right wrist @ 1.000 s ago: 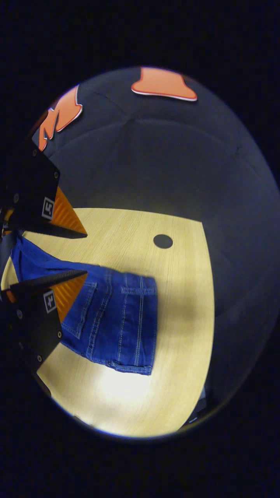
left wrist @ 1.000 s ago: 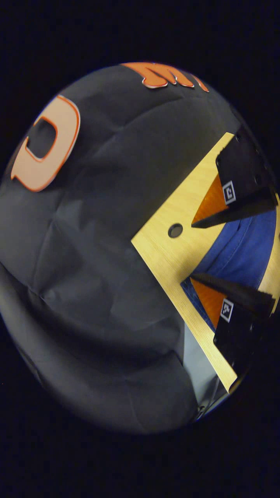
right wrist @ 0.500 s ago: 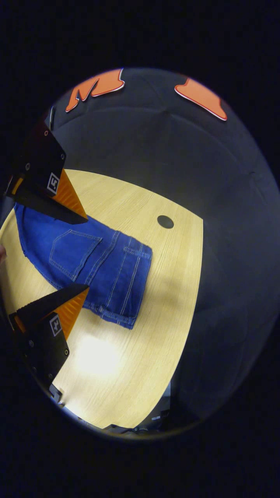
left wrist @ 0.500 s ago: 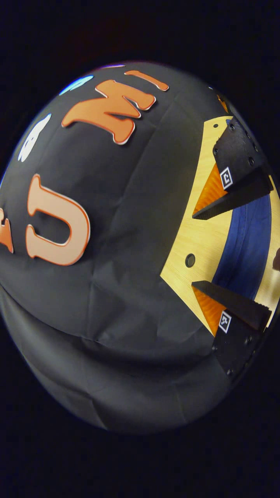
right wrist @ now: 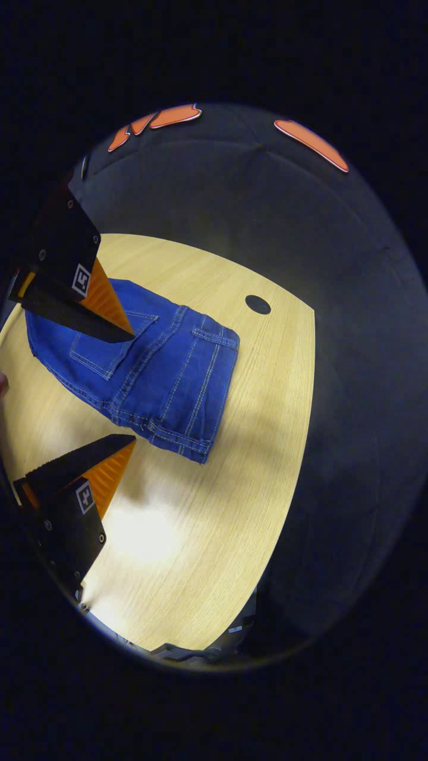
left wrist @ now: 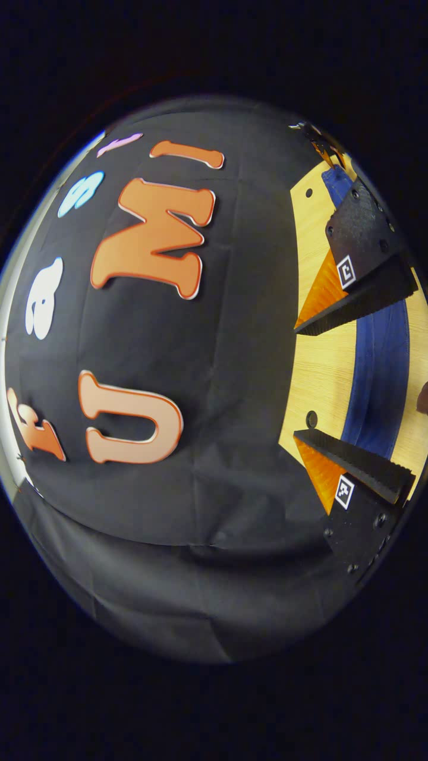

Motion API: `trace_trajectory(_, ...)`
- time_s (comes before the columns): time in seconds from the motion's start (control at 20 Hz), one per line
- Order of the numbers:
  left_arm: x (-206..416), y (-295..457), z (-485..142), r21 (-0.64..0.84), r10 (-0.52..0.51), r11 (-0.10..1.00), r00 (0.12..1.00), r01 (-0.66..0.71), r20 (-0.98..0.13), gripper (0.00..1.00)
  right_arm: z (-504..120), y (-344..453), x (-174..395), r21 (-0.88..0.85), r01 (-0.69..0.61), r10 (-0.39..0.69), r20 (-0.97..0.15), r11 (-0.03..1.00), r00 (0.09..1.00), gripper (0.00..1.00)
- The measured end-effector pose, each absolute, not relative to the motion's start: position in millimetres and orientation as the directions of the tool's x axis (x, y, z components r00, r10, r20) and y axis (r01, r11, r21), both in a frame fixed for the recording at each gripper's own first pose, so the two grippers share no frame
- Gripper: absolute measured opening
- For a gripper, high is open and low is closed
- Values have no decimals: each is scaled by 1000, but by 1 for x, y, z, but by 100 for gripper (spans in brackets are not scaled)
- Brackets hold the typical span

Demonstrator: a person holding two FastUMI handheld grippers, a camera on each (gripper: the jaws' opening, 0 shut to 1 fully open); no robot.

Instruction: Grasp the waist and the cuffs of the jeans and fold them to make the two legs overlap; first hold the waist and fold one-third of the jeans toward the cuffs, then hold the cuffs and fold the remaining one-third in the same direction to finish folding.

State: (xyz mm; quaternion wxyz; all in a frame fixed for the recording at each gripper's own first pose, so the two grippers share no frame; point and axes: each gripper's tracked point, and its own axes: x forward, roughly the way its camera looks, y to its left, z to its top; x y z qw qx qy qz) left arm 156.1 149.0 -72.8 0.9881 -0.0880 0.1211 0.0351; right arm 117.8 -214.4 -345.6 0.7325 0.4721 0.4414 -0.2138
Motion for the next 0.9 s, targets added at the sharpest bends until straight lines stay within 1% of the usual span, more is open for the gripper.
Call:
trace_trajectory(0.1, 143, 134, -53, -108, 51, 991, 979, -73, -199, 97, -355, -222, 120, 483, 743, 85, -859, 462, 505, 96)
trace_trajectory(0.15, 139, 129, -44, -80, 63, 994, 983, -78, -174, 94, -360, -223, 122, 479, 747, 81, -861, 461, 502, 96)
trace_trajectory(0.2, 134, 123, -35, -60, 67, 995, 986, -77, -150, 97, -365, -224, 125, 472, 748, 78, -865, 467, 496, 96)
trace_trajectory(0.3, 127, 117, -17, -49, 69, 996, 992, -74, -102, 96, -372, -223, 125, 452, 750, 66, -873, 483, 483, 96)
trace_trajectory(0.35, 120, 113, -11, -44, 67, 996, 994, -72, -92, 96, -372, -226, 131, 459, 748, 54, -866, 479, 497, 96)
trace_trajectory(0.45, 113, 105, 0, -33, 68, 997, 995, -70, -73, 96, -374, -229, 132, 458, 750, 47, -865, 476, 499, 93)
trace_trajectory(0.5, 110, 100, 5, -28, 66, 997, 996, -68, -67, 96, -375, -232, 131, 456, 742, 43, -863, 491, 503, 91)
trace_trajectory(0.55, 112, 92, 5, -28, 54, 998, 996, -56, -67, 96, -379, -235, 127, 444, 737, 28, -865, 510, 501, 84)
trace_trajectory(0.65, 111, 84, 4, -24, 50, 998, 996, -52, -76, 96, -381, -236, 129, 460, 708, 24, -847, 536, 531, 61)
trace_trajectory(0.75, 107, 82, -4, -39, 51, 998, 994, -55, -99, 96, -378, -231, 130, 501, 688, 62, -829, 524, 556, 37)
trace_trajectory(0.8, 105, 82, -6, -45, 56, 997, 992, -62, -112, 96, -376, -229, 133, 509, 708, 48, -827, 490, 561, 36)
trace_trajectory(0.85, 103, 83, -8, -50, 62, 996, 991, -69, -117, 96, -370, -228, 136, 523, 696, 61, -818, 492, 572, 18)
trace_trajectory(0.9, 101, 84, -8, -55, 68, 996, 990, -75, -120, 96, -366, -229, 137, 522, 680, 51, -810, 515, 584, 18)
